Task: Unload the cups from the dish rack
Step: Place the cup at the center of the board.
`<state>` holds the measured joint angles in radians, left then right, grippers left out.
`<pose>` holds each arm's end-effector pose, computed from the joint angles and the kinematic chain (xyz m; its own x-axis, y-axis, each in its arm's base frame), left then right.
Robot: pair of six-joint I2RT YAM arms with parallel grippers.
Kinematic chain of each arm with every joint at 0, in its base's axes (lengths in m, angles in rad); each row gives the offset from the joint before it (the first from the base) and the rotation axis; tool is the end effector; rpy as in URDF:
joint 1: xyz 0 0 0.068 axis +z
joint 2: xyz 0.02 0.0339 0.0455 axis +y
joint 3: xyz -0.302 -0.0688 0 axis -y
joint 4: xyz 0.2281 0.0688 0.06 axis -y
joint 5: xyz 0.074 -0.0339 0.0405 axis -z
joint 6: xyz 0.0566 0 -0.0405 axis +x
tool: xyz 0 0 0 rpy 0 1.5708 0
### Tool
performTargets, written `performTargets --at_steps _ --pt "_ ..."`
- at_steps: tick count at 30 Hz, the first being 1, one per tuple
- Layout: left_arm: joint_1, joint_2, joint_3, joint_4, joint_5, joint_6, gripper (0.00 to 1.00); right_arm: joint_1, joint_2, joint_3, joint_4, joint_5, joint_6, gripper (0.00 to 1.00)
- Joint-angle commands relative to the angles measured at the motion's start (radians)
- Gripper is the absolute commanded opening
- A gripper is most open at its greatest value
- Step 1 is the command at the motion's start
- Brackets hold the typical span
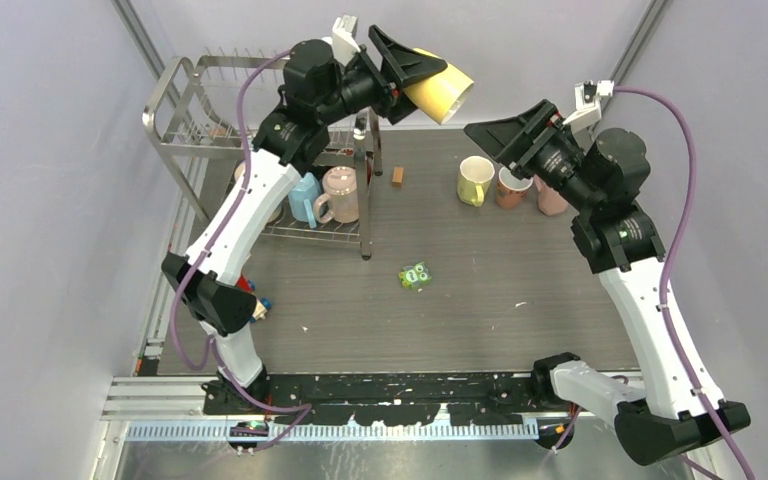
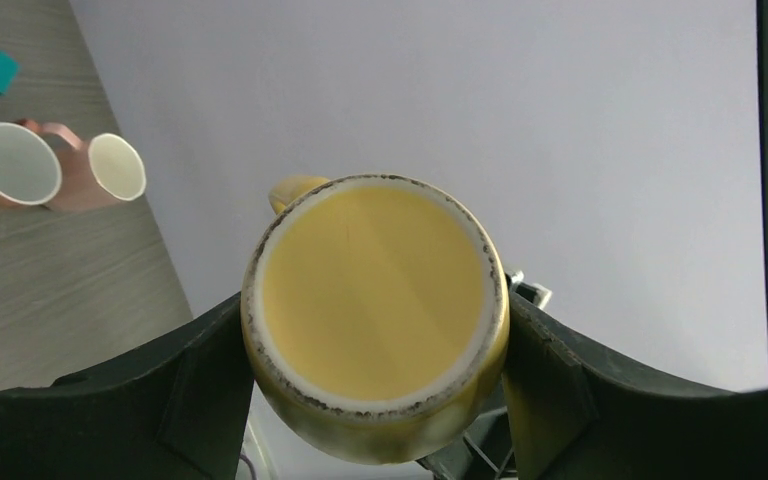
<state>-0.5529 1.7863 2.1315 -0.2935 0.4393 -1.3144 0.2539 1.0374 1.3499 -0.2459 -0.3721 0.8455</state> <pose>0.3311 -0.2326 0.5486 -0.7982 -0.5361 -0.2745 0.2547 0.1125 -0.9604 0.1802 0.0680 0.5092 -0.3951 0.6176 -0.6800 -0.4364 0.5252 0.7306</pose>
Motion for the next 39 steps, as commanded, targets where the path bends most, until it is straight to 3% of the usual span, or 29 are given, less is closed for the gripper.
performTargets --at_steps 1,12,26,39 --pt "-0.021 -0.047 -0.027 0.264 0.060 -0.113 0.00 0.005 0.020 0.000 0.099 0.004 0.077 0.80" --pt "-0.033 -0.103 -0.151 0.412 0.081 -0.201 0.00 0.005 0.068 -0.025 0.171 0.075 0.190 0.56" --pt "-0.058 -0.121 -0.203 0.473 0.085 -0.239 0.00 0.005 0.110 -0.049 0.257 0.075 0.251 0.52" --pt "-0.083 -0.115 -0.254 0.558 0.074 -0.280 0.00 0.013 0.146 -0.066 0.380 0.044 0.360 0.29"
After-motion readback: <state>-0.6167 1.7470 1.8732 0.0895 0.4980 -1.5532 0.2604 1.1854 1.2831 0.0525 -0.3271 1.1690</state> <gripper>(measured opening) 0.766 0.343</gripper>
